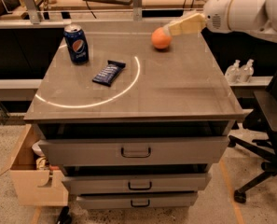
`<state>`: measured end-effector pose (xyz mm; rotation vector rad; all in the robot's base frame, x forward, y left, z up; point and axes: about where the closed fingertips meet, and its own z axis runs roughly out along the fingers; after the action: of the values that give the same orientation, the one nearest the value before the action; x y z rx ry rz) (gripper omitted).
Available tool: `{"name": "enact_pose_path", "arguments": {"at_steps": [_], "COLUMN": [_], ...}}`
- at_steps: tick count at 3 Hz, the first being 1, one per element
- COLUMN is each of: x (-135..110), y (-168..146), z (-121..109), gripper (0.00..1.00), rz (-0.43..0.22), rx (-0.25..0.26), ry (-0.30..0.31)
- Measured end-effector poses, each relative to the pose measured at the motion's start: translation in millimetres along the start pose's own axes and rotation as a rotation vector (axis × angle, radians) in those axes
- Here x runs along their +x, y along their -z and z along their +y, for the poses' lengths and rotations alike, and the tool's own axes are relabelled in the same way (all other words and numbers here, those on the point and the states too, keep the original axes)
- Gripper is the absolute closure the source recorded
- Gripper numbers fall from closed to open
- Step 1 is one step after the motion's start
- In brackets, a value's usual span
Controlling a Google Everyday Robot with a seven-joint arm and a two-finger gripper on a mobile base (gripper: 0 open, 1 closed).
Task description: Pick orange
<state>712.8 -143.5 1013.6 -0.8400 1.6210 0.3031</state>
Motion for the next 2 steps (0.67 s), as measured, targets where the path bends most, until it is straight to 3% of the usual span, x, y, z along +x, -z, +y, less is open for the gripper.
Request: {"name": "enact_pose_path", "arguments": {"at_steps": [2], "x": [25], "y": [-88], "z": [-27], "gripper": [0.0], "rz": [-0.005], "rx": [-0.038], "ry": [-0.103]}}
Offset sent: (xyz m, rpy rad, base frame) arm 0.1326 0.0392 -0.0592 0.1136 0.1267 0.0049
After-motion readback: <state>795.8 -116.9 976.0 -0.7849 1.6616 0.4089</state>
